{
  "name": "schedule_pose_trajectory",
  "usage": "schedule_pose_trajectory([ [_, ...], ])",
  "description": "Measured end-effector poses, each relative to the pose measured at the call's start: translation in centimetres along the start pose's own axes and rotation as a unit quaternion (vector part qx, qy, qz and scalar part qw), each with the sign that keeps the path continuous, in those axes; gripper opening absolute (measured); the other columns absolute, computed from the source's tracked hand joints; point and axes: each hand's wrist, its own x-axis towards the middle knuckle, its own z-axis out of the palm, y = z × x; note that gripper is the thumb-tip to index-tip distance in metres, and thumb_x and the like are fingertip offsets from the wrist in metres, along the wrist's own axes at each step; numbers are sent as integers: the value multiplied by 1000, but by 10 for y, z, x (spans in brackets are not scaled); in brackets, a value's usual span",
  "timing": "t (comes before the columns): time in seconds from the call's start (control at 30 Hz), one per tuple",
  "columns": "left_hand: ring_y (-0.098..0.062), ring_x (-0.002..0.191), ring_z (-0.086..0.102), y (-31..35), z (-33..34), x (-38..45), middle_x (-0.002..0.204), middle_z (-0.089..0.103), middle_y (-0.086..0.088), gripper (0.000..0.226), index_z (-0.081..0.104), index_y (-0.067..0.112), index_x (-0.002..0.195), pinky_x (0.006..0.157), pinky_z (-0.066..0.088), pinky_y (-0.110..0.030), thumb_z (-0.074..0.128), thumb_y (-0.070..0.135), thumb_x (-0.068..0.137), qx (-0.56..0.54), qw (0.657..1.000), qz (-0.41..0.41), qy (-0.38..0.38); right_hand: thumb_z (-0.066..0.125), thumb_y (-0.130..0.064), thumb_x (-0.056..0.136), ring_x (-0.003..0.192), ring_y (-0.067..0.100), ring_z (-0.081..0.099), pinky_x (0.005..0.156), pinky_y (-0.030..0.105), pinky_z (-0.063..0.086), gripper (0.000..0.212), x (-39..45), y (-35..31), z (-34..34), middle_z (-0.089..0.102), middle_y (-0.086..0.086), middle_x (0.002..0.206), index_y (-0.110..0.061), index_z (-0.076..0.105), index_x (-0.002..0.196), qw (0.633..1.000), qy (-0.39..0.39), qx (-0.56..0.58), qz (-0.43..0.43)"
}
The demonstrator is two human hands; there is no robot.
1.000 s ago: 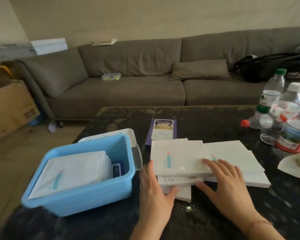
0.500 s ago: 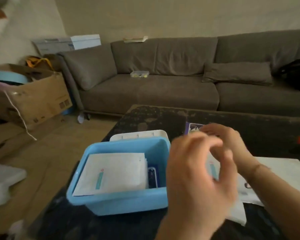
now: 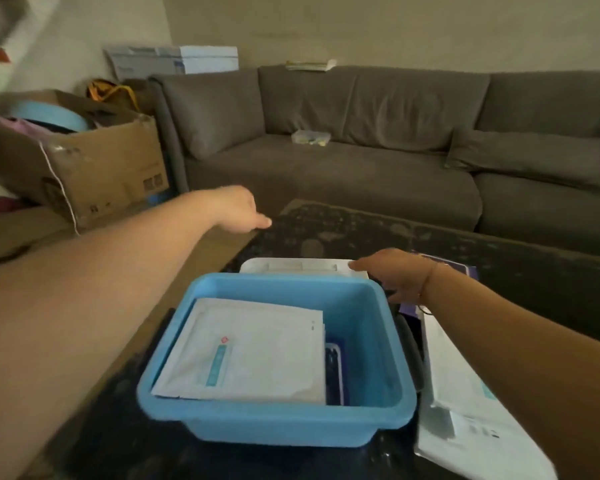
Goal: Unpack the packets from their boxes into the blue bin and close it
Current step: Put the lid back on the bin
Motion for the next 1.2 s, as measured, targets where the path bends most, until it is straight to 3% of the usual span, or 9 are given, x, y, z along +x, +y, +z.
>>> schedule_pose_trajectory([
  [0.1,-28,122,58,-42,38,13,142,54,-9,62,50,16,141,100,50,-39,54,56,94,-170,962,-88,-194,74,-41,80,104,35,67,94,54,52,50,17,7,5,70,16,113,-9,62,116,998,-40,41,40],
  [0.2,-22,109,66,-65,61,21,127,67,-6,60,61,16,132,99,51,-42,53,60,91,-255,929,-123,-240,69,-37,87,100,32,69,91,49,55,44,23,1,12,71,16,109,-7,62,118,998,-21,37,41],
  [0.37,-18,87,62,-70,67,22,143,54,-10,60,47,14,144,65,51,-32,48,52,98,-366,894,-158,-203,61,-35,94,85,26,68,52,28,56,31,20,-6,16,68,11,99,-9,59,110,998,1,37,45],
  [0.57,-37,113,59,-74,39,12,148,48,-10,67,36,8,149,87,53,-45,50,50,98,-579,801,-121,-95,67,-72,47,108,30,64,96,51,51,104,18,-29,-2,65,11,122,-12,55,132,980,136,102,-99],
  [0.73,-24,98,64,-57,0,-45,111,65,-5,51,58,14,126,96,52,-44,41,55,99,-692,716,-50,79,43,-64,92,104,19,64,92,38,51,55,-74,-55,-2,69,4,109,-18,68,110,918,128,297,-230],
  [0.8,-17,103,60,-45,8,-81,107,65,-1,42,65,16,107,92,48,-34,41,50,101,-643,746,-44,170,40,-58,96,101,17,62,88,33,49,49,-105,-47,9,67,4,104,-19,69,99,901,142,337,-232],
  [0.9,-9,97,58,-37,38,-130,101,64,6,19,64,15,105,82,45,-24,50,27,101,-537,796,24,277,46,-41,100,87,13,57,72,25,44,26,-146,-24,36,63,-2,94,-25,63,89,922,234,164,-262],
  [1.1,-2,125,47,-57,93,-187,132,50,17,28,57,23,125,102,38,-24,54,15,98,-450,847,59,276,45,-28,100,126,6,39,105,26,34,24,-191,36,62,39,-14,142,-32,51,123,921,229,-13,-315],
  [1.2,-1,112,55,-61,112,-200,122,59,15,28,58,25,123,83,41,-13,59,21,95,-400,875,40,268,50,-29,98,129,4,34,105,22,26,30,-198,53,73,32,-14,151,-32,48,128,926,221,-71,-299],
])
